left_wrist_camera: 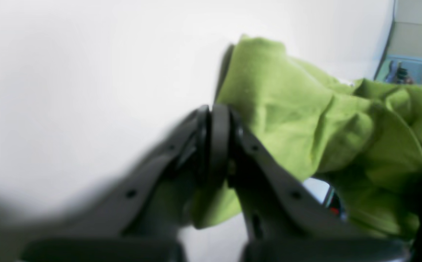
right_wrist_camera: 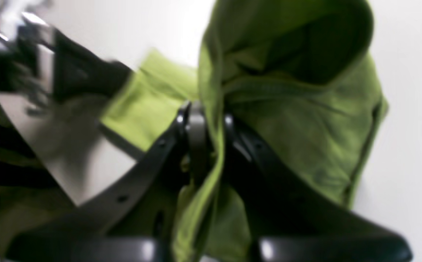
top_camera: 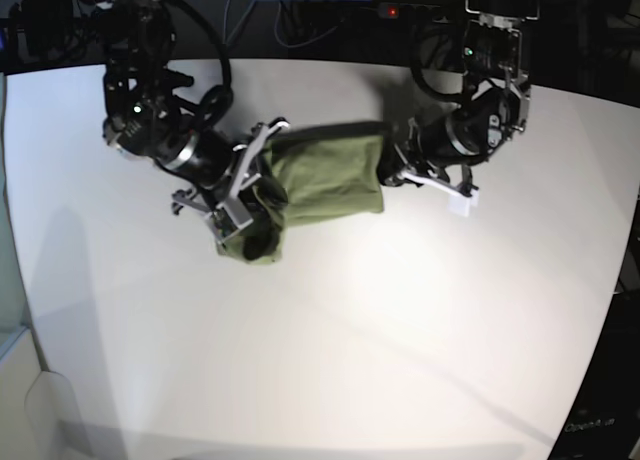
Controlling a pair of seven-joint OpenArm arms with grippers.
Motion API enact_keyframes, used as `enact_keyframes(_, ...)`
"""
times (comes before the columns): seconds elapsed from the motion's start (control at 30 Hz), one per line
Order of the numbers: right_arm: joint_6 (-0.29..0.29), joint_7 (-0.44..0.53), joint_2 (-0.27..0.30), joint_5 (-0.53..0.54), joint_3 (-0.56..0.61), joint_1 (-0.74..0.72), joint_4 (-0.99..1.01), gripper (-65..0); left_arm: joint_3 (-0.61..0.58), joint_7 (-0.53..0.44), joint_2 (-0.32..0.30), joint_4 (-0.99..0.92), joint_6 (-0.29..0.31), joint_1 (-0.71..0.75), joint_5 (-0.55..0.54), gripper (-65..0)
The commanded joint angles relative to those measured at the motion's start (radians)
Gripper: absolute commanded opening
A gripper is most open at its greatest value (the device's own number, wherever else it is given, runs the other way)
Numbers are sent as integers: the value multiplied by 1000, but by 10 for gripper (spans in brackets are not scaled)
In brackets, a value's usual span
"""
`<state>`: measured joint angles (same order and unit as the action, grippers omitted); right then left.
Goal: Fold the T-shirt properly
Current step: 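Lift the strip end with the right gripper and fold it toward the left gripper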
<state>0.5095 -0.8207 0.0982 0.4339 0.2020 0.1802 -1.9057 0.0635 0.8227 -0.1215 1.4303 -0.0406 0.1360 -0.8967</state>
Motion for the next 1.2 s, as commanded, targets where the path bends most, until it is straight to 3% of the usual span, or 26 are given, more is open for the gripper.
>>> enact_keyframes(0.0, -18, 19, -8, 13, 21, -23, -18, -644, 0, 5, -5, 0, -12, -2, 20, -634)
enact_keyframes(0.23, -90, 19, -24, 15, 175, -64, -15, -644, -1, 5, -23, 8, -12, 0, 17, -634)
enact_keyframes(1.17, -91, 22, -76, 10, 299, -118, 160, -641, 2, 5, -17, 8, -12, -8, 7, -634)
